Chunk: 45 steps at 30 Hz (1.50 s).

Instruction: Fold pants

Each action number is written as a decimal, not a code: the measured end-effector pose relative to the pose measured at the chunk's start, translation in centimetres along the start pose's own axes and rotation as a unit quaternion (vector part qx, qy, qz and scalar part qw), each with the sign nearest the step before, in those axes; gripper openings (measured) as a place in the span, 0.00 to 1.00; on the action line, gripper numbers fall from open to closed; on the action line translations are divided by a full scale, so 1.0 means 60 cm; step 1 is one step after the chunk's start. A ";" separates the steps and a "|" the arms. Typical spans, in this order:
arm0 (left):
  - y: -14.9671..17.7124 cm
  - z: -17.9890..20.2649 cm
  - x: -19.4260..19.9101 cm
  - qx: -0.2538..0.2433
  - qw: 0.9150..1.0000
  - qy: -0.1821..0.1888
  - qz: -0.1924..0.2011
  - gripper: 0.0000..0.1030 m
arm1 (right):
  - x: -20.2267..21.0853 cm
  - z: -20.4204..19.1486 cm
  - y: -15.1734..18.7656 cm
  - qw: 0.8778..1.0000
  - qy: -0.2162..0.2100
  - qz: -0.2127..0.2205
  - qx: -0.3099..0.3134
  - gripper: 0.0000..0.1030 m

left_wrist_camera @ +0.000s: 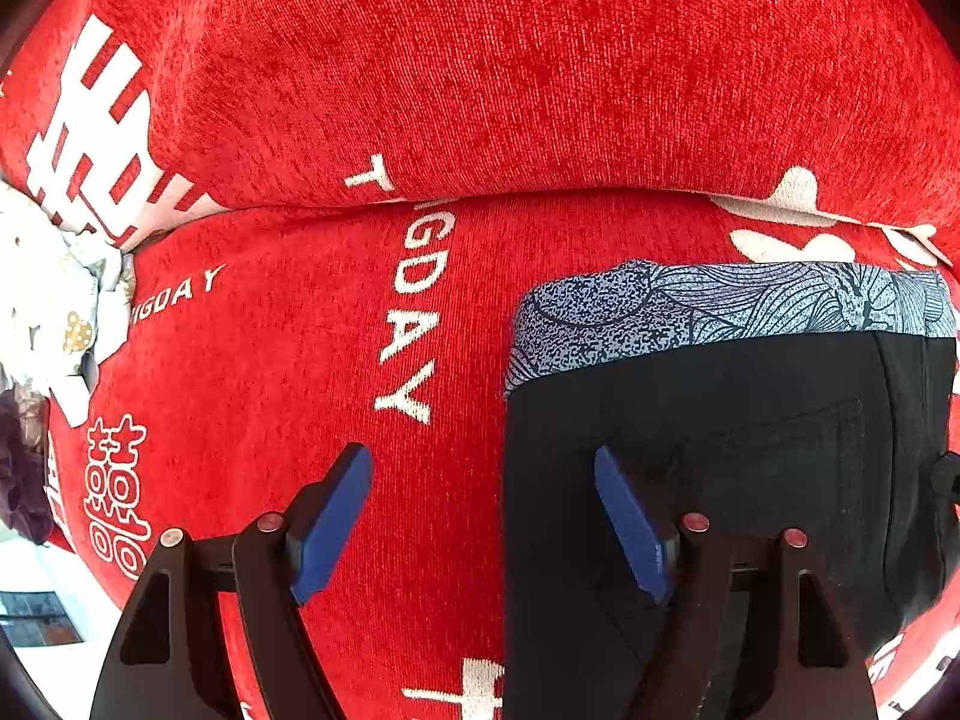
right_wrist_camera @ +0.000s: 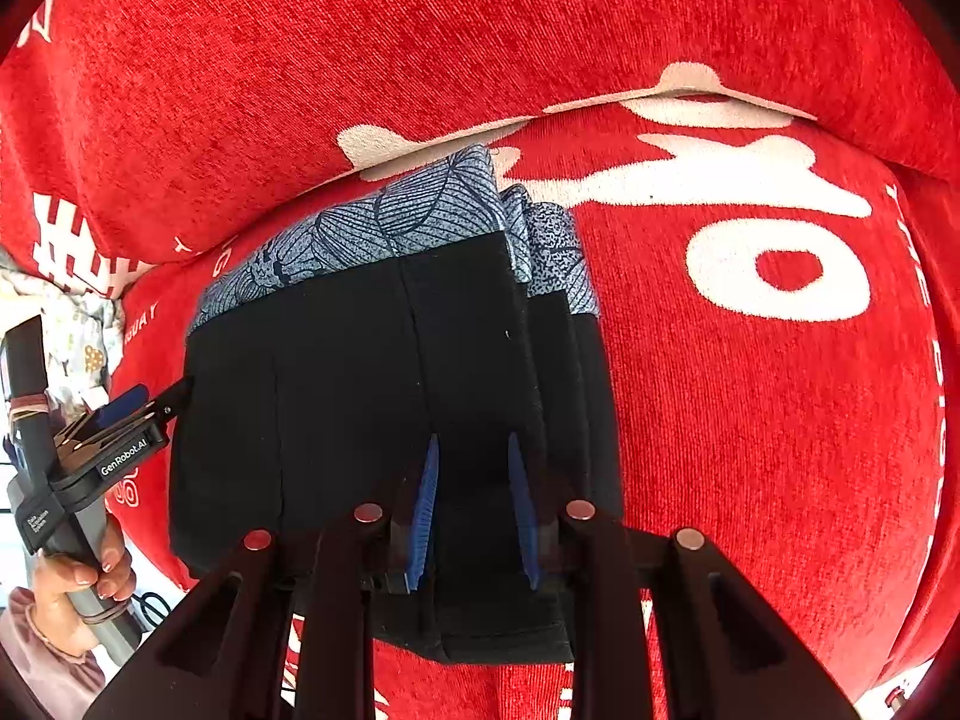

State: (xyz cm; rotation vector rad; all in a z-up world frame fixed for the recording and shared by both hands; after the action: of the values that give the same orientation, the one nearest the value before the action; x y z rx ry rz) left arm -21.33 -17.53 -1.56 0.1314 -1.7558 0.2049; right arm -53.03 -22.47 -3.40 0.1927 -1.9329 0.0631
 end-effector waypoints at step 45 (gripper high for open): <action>0.017 -0.013 -0.045 -0.011 0.956 0.262 -0.130 0.94 | -0.008 0.089 -0.003 0.993 -0.098 -0.069 -0.014 0.80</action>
State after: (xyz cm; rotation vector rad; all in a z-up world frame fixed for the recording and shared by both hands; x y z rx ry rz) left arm -20.26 -16.42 -4.15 0.2646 -1.1979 0.0219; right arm -57.73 -23.33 -5.81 0.3240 -2.1093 -0.0770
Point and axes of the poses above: each gripper's, at about its wrist camera, not at the fingertips, and x roughly against the way its jaws point, z to its right, y to its underside, the point moved 3 cm from there along -x, roughly the way its jaws point, and after that the axes turned 9 degrees about -z, right-handed, at the moved point
